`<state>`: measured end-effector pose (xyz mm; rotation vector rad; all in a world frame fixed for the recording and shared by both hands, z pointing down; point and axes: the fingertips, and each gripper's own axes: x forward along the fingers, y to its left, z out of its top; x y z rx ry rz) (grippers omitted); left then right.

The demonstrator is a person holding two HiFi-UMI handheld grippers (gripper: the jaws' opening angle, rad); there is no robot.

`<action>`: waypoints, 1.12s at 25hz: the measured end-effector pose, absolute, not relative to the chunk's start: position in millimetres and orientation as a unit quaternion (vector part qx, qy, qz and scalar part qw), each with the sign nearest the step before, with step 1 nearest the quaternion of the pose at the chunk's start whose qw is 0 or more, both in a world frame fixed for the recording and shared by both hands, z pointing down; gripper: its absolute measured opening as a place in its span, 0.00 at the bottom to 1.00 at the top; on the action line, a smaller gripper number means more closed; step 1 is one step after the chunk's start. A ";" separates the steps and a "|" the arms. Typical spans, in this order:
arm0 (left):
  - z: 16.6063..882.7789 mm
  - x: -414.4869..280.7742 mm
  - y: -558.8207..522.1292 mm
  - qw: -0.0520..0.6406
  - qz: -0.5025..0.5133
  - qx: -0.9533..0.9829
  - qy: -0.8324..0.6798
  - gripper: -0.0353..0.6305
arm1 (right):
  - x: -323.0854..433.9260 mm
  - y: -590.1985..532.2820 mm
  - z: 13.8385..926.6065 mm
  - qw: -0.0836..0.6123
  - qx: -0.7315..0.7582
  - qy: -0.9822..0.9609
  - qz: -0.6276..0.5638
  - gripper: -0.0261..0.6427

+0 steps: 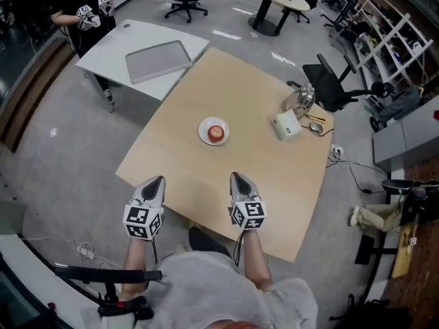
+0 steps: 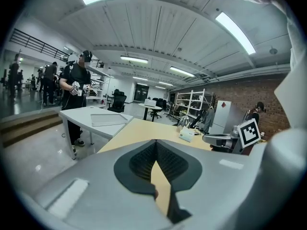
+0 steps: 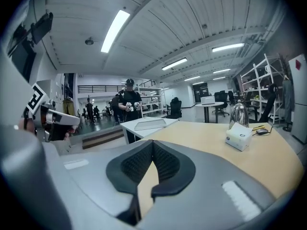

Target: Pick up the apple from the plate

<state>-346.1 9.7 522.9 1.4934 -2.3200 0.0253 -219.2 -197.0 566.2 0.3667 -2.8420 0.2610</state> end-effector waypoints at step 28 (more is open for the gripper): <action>574.0 -391.5 -12.4 0.261 0.032 0.474 -0.841 0.08 | -353.1 -272.3 622.5 0.174 0.066 -0.981 0.054 0.19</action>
